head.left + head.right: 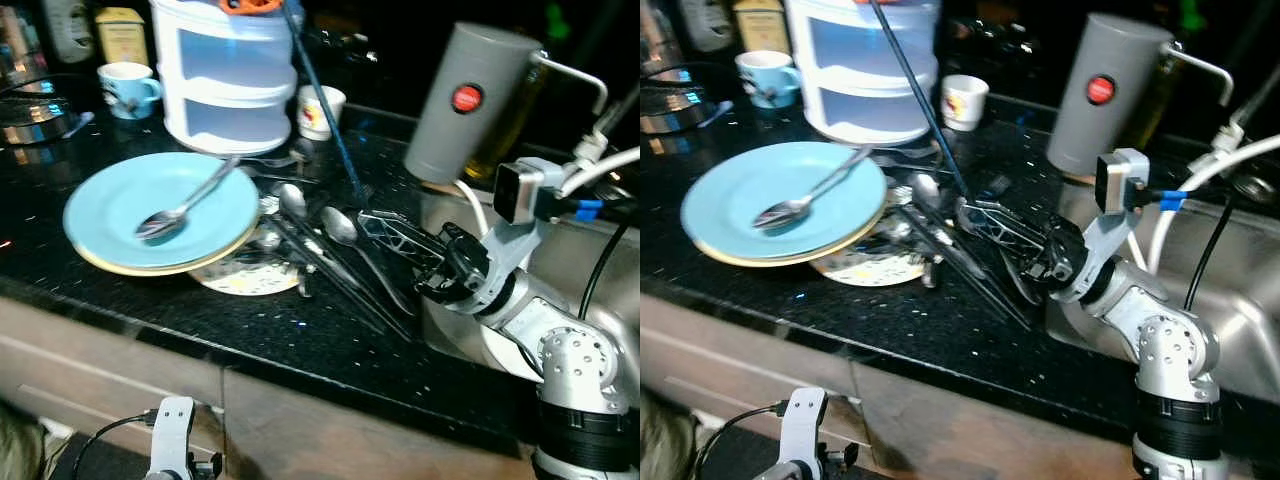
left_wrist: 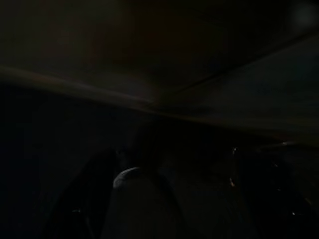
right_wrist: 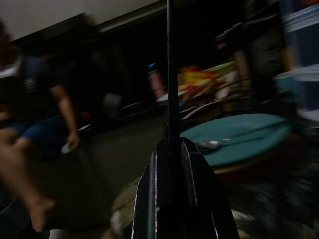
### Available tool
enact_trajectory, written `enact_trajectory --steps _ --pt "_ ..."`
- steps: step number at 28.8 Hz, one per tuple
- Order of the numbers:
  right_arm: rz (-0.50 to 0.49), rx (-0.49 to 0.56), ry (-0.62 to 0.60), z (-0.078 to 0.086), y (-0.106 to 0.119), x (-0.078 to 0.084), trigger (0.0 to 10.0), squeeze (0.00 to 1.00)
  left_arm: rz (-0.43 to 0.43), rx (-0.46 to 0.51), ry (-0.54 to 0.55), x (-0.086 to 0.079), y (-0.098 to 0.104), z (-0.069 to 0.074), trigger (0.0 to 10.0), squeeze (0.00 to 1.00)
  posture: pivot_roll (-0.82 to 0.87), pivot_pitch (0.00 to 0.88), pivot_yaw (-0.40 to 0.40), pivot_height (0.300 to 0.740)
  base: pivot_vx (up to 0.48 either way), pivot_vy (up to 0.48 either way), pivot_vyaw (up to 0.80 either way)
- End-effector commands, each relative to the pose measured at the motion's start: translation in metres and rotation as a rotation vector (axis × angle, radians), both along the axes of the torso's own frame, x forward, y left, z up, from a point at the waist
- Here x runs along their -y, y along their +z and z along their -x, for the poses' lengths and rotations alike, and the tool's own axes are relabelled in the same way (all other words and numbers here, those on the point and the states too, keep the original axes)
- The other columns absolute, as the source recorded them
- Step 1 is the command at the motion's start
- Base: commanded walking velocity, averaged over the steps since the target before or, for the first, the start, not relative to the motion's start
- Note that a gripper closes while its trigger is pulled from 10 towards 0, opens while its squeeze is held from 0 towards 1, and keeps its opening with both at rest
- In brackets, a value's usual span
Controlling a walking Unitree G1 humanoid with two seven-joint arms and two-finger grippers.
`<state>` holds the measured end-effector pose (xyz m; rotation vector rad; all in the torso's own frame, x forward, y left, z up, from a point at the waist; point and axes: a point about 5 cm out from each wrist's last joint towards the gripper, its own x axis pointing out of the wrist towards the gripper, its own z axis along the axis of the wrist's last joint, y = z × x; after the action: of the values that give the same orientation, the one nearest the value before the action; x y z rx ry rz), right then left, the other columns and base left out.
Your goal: Kitchen organization
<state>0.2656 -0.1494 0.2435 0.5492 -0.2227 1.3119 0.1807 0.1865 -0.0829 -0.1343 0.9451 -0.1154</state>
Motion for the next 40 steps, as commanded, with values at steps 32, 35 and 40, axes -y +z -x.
enact_trajectory --steps 32,35,40 --pt "0.097 -0.036 -0.075 -0.004 -0.011 0.008 10.0 0.00 -0.010 -0.086 -0.116 0.013 -0.007 0.010 10.0 0.00 0.08 0.012 -0.067 0.740 0.000 0.000 -0.32" --pt "0.099 -0.036 -0.073 -0.003 -0.011 0.008 10.0 0.00 -0.033 -0.086 -0.146 0.014 -0.007 0.010 10.0 0.00 0.08 0.013 -0.067 0.740 0.000 0.000 0.00" --pt "0.109 -0.043 -0.072 -0.002 -0.014 0.008 10.0 0.00 -0.119 -0.094 -0.278 0.016 -0.008 0.012 10.0 0.00 0.08 0.017 -0.064 0.740 0.000 0.000 0.00"
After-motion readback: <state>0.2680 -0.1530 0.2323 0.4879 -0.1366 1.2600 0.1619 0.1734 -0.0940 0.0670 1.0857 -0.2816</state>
